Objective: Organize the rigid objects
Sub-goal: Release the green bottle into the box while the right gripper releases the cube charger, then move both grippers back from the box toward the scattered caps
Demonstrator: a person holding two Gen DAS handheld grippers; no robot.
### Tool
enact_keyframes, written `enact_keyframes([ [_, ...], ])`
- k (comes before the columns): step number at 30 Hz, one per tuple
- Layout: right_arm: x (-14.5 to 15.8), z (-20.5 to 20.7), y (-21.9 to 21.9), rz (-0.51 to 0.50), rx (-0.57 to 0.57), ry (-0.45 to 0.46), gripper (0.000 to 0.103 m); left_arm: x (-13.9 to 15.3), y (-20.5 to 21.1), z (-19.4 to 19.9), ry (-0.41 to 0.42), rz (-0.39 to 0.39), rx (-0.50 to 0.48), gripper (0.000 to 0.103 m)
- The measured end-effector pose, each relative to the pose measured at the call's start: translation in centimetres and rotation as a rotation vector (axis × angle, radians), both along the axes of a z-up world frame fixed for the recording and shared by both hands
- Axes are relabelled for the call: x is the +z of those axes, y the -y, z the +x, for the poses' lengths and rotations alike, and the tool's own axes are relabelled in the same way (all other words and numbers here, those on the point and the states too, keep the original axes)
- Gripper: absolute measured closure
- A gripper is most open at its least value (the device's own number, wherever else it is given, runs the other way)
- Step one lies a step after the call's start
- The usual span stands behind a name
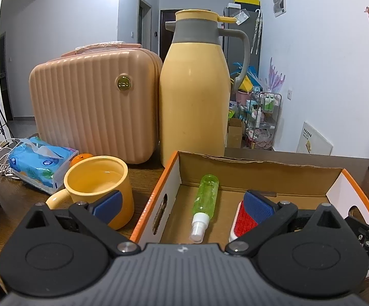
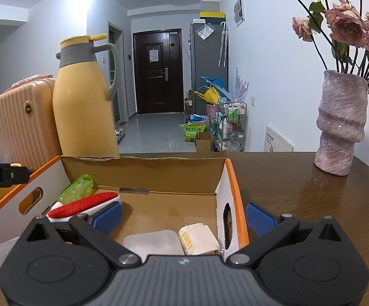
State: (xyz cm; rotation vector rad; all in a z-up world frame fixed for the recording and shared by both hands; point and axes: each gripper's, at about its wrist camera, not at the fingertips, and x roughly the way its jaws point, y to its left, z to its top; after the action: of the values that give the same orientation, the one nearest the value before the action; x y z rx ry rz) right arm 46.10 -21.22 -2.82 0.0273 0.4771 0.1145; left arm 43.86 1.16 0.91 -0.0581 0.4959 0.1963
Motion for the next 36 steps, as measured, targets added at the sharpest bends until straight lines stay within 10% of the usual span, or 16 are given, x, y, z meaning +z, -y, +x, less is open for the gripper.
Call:
enact_keyframes([
  [36, 0.9, -9.5, 0.7, -0.001, 0.002, 0.089, 0.0, -0.3, 0.4, -9.3, 0.061, 0.02, -0.022, 0.0],
])
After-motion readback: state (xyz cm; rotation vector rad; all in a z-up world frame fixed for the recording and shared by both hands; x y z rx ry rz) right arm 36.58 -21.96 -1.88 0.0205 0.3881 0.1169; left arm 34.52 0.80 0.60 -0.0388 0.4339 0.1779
